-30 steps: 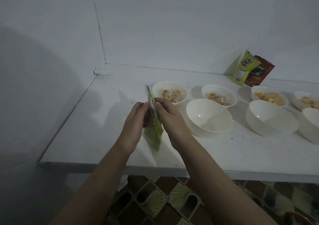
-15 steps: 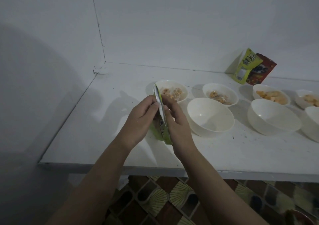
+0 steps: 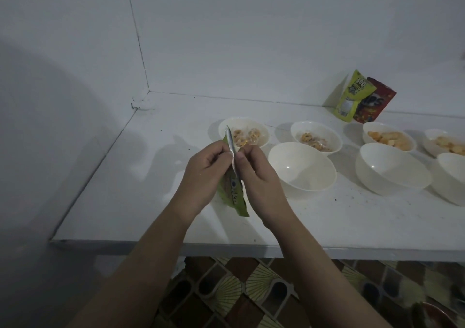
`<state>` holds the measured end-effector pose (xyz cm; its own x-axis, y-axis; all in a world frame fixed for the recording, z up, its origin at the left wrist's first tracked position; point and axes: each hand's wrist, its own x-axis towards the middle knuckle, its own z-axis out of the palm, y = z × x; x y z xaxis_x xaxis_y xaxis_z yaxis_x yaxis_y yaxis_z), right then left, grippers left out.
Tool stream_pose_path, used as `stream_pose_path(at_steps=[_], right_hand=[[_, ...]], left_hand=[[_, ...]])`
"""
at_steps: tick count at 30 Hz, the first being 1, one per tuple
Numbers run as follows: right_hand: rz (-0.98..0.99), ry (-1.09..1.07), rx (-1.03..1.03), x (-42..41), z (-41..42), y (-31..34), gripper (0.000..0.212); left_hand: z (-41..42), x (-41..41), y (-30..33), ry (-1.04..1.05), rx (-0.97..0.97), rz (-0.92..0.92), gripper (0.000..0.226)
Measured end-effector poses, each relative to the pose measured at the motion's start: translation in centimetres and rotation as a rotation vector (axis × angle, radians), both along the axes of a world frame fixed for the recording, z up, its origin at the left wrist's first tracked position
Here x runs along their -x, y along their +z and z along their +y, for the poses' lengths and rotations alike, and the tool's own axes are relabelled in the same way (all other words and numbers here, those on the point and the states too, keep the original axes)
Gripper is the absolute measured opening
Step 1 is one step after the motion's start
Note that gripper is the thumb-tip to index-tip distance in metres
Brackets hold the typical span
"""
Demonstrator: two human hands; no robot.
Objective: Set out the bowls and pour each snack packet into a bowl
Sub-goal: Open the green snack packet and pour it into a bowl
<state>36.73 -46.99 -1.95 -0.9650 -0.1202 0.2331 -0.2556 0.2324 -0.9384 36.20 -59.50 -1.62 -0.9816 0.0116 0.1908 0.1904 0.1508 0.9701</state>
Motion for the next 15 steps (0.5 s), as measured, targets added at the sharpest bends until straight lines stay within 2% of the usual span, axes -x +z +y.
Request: stream_pose_path(at_steps=[7, 12, 15], right_hand=[[-0.001, 0.046, -0.060, 0.2, 0.7, 0.5, 0.023], [-0.130, 0.095, -0.022, 0.4, 1.5, 1.2, 0.038], [-0.170, 0.129, -0.015, 0.5, 2.0, 1.5, 0.035]], left_hand=[[0.4, -0.3, 0.2, -0.016, 0.100, 0.072, 0.038], [0.8, -0.8, 0.6, -0.087, 0.069, 0.019, 0.043], [0.8, -0.7, 0.6, -0.107, 0.035, -0.013, 0.043]])
